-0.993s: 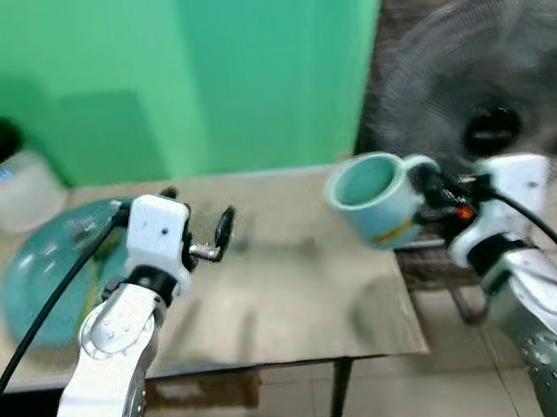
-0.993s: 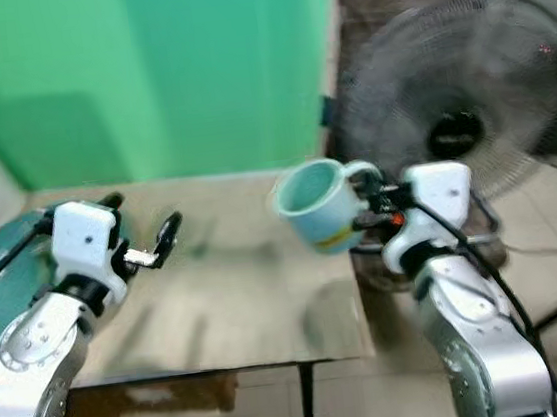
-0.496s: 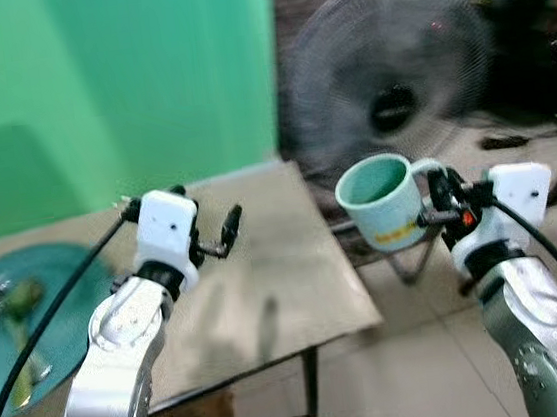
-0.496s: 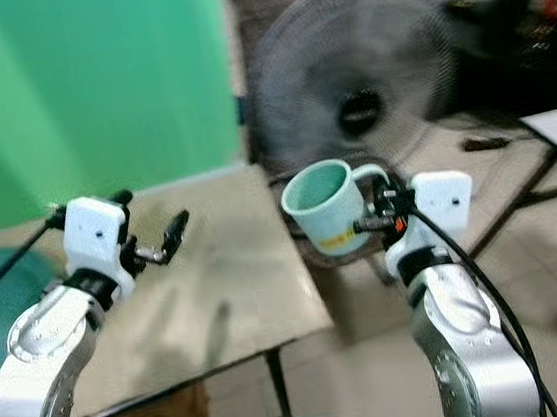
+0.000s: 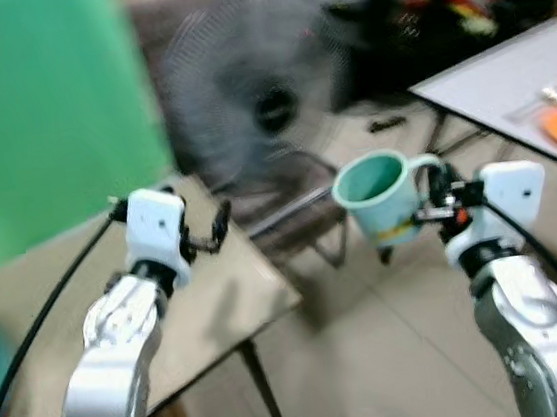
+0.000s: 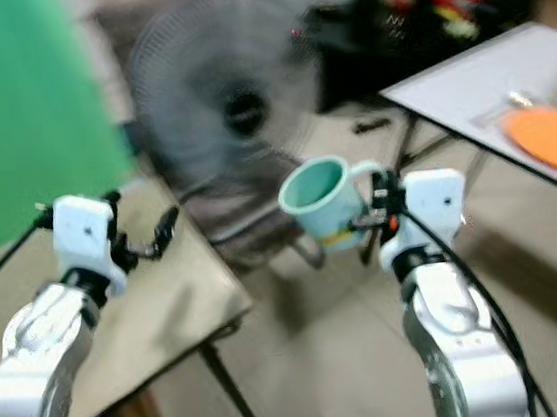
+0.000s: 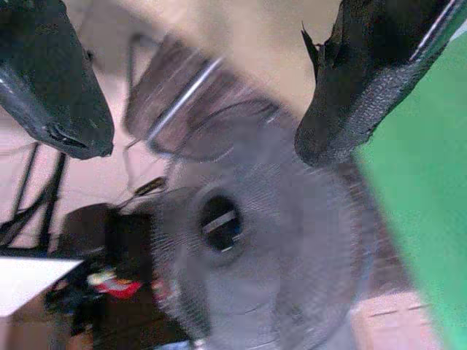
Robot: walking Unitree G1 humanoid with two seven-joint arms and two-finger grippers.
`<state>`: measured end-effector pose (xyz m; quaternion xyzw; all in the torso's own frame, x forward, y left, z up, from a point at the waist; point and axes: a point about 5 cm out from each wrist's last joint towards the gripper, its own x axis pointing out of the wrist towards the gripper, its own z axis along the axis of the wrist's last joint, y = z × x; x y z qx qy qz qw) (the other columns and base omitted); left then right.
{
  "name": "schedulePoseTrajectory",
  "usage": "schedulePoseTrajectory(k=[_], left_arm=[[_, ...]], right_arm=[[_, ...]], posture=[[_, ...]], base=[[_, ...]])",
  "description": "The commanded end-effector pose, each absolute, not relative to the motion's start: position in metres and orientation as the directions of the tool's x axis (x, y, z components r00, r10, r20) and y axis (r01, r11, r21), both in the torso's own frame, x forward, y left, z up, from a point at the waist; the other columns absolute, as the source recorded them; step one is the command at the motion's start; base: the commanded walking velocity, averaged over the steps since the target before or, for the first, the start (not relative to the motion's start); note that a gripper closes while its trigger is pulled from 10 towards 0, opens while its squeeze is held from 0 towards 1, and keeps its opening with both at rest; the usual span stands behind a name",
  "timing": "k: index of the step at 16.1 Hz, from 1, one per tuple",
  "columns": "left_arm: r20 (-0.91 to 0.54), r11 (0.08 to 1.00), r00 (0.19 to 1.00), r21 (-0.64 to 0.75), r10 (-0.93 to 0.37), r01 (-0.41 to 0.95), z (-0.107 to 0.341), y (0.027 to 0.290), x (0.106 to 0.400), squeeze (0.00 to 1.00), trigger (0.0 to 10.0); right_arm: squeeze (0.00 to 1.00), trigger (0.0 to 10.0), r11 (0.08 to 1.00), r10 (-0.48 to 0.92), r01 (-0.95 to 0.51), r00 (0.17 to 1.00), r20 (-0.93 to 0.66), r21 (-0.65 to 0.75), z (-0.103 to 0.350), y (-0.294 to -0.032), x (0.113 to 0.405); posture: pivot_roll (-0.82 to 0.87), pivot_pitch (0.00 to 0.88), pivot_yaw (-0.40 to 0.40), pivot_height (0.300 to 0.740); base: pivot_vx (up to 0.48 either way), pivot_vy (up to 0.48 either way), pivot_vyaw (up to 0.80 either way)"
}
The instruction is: Setting the table
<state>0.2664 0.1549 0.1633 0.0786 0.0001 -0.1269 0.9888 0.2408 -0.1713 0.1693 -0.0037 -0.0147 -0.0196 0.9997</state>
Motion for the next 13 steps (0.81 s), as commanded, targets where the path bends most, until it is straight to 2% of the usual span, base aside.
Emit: schedulePoseTrajectory(k=[1, 4, 6, 8, 13], left_arm=[[0.009, 0.953, 0.966, 0.164, -0.258, 0.253, 0.169, 0.153, 0.270, 0.02, 10.0], [0.015, 0.958, 0.971, 0.163, -0.240, 0.235, 0.168, 0.154, 0.271, 0.02, 10.0], [0.019, 0.945, 0.957, 0.165, -0.291, 0.284, 0.169, 0.148, 0.267, 0.00, 10.0], [-0.002, 0.954, 0.968, 0.165, -0.252, 0.249, 0.163, 0.154, 0.265, 0.00, 10.0], [0.001, 0.956, 0.968, 0.157, -0.252, 0.248, 0.163, 0.154, 0.262, 0.00, 10.0]], right_arm=[[0.00, 10.0, 0.998, -0.062, 0.062, 0.997, 0.039, 0.002, 0.172, -0.175, 0.240], [0.00, 10.0, 0.998, -0.065, 0.066, 0.997, 0.048, -0.020, 0.173, -0.174, 0.240], [0.00, 10.0, 0.997, -0.076, 0.077, 0.996, 0.046, -0.028, 0.172, -0.174, 0.239], [0.00, 10.0, 0.995, -0.088, 0.090, 0.995, 0.039, -0.043, 0.169, -0.174, 0.239], [0.00, 10.0, 0.995, -0.089, 0.091, 0.995, 0.039, -0.042, 0.173, -0.176, 0.238]], posture=[[0.05, 0.000, 0.024, 0.740], [0.04, 0.000, 0.040, 0.740], [0.04, 0.000, 0.032, 0.740], [0.04, 0.000, 0.039, 0.740], [0.05, 0.000, 0.031, 0.740]], base=[[0.000, 0.000, -0.80], [0.000, 0.000, -0.80], [0.000, 0.000, -0.80], [0.000, 0.000, -0.80], [0.000, 0.000, -0.80]])
